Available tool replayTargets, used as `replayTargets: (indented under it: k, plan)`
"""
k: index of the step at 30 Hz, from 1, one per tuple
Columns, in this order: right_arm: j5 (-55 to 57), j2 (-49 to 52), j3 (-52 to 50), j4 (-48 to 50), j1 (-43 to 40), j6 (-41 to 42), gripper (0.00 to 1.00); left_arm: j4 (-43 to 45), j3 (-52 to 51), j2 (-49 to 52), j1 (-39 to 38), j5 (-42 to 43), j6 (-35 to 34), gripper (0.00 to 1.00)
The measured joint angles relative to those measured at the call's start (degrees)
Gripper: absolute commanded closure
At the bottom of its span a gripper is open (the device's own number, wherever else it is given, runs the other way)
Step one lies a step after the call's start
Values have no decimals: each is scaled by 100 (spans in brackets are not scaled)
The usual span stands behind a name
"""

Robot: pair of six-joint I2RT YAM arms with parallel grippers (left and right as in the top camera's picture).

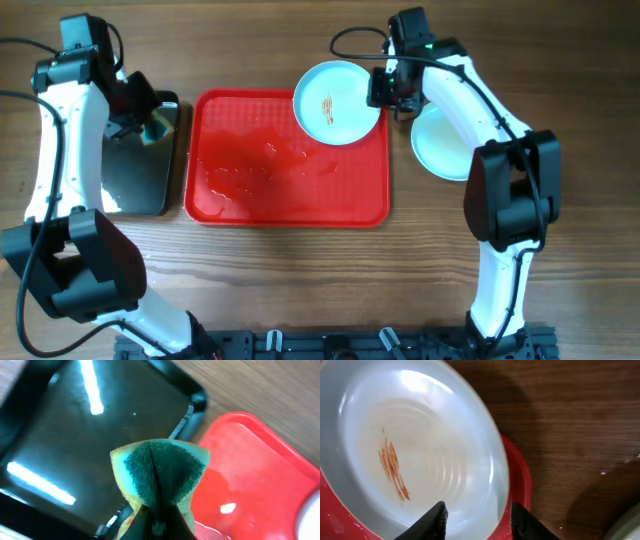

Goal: Clean dirty plates on tray and stack at the side
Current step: 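Reach the right gripper to the last plate and grip its rim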

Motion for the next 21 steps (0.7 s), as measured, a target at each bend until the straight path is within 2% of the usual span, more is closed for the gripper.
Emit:
replayTargets:
  k: [6, 13, 21]
  plan:
    - [7, 332, -2, -256, 179, 44, 62, 634, -710, 2, 400, -341, 136, 96]
    - [68, 341, -2, -557, 170, 17, 62, 1709, -1681, 50, 483, -400, 380, 96]
    - [70, 343, -2, -1351, 466, -352, 61, 2199, -2249, 275, 483, -566, 385, 96]
